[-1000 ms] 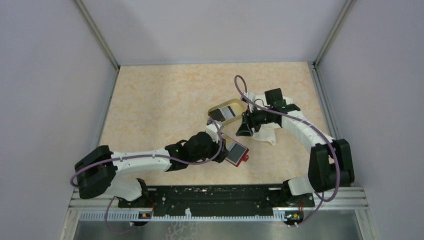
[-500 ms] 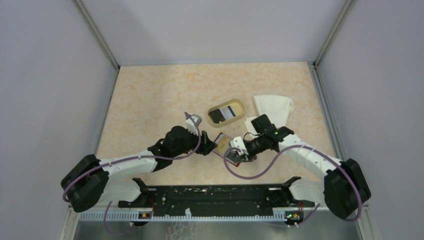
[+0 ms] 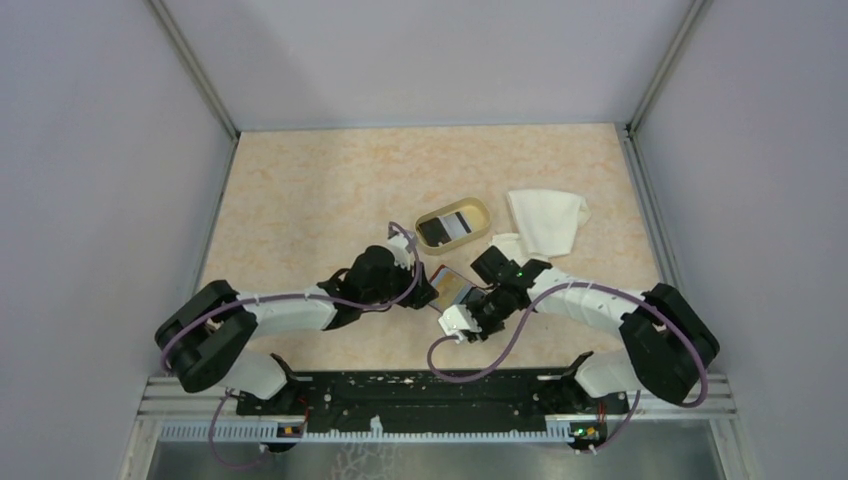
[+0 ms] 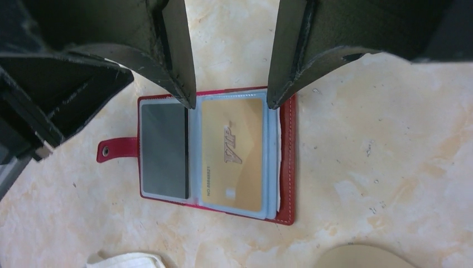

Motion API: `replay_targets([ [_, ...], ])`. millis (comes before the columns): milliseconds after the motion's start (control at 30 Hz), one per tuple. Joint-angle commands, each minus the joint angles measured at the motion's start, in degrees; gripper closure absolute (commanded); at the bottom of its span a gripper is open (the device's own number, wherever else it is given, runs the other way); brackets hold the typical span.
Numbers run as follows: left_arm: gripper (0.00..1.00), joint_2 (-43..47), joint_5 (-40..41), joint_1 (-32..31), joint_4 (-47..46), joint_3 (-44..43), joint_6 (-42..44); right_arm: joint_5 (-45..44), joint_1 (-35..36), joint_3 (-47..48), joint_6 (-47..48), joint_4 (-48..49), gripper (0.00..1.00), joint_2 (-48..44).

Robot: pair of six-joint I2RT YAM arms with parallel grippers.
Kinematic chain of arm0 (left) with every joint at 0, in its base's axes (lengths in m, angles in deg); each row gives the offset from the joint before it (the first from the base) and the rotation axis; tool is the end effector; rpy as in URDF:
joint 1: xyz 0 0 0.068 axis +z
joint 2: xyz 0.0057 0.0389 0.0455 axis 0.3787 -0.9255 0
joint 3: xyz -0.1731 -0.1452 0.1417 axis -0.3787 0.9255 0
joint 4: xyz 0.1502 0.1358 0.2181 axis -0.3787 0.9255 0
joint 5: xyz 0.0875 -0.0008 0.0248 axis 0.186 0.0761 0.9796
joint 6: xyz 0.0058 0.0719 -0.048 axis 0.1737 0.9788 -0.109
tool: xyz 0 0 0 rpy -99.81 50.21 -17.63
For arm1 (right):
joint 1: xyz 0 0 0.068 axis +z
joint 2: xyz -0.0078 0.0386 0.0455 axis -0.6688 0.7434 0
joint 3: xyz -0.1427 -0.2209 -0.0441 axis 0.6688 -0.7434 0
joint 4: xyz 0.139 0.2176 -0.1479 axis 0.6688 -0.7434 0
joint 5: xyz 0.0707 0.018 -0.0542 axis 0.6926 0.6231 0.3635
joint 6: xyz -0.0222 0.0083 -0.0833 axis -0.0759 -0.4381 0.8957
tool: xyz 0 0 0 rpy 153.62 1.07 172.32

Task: Put the credit cards into the card holder
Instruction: Turn over the card slot in the card holder.

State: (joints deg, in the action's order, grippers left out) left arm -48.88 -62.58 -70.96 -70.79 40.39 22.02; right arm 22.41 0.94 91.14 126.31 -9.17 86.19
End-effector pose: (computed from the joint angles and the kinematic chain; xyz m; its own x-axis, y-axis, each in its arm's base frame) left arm 0.2161 -0.2572 0.1059 -0.6601 0.0635 -0.7485 0.5629 0.7016 -0.4369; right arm 0.1575 0.2113 0.1099 0.4469 -0.6129 -0.6516 -0.8578 -0.5004 -0.1177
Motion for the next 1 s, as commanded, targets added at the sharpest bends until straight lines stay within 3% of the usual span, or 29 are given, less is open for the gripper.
replay_targets([
  [0,0.43,-1.3,2.9,0.3,2.0,-2.8,1.8,-0.7,3.0,-0.6,3.1,0.6,0.79,1.5],
  [267,0.44,-5.3,1.8,0.3,2.2,-4.8,3.3,-10.5,4.2,0.6,-1.5,2.7,0.80,3.1],
  [600,0.48,-8.1,-5.5,0.3,-1.5,-4.6,0.6,-11.9,-4.0,3.4,-4.1,0.2,0.83,0.8],
  [700,0.48,-8.4,-8.8,0.3,-2.6,-4.6,-1.5,-7.5,-5.3,4.2,-4.0,-1.7,0.82,-0.1],
  [800,0.48,-6.7,-7.4,0.3,-2.5,-3.5,-4.5,2.8,-6.8,7.1,-5.4,-6.0,0.80,-0.1],
  [967,0.42,0.1,-0.5,0.3,-2.3,0.7,-7.1,7.7,-7.9,10.9,-20.3,-2.3,0.76,0.9],
])
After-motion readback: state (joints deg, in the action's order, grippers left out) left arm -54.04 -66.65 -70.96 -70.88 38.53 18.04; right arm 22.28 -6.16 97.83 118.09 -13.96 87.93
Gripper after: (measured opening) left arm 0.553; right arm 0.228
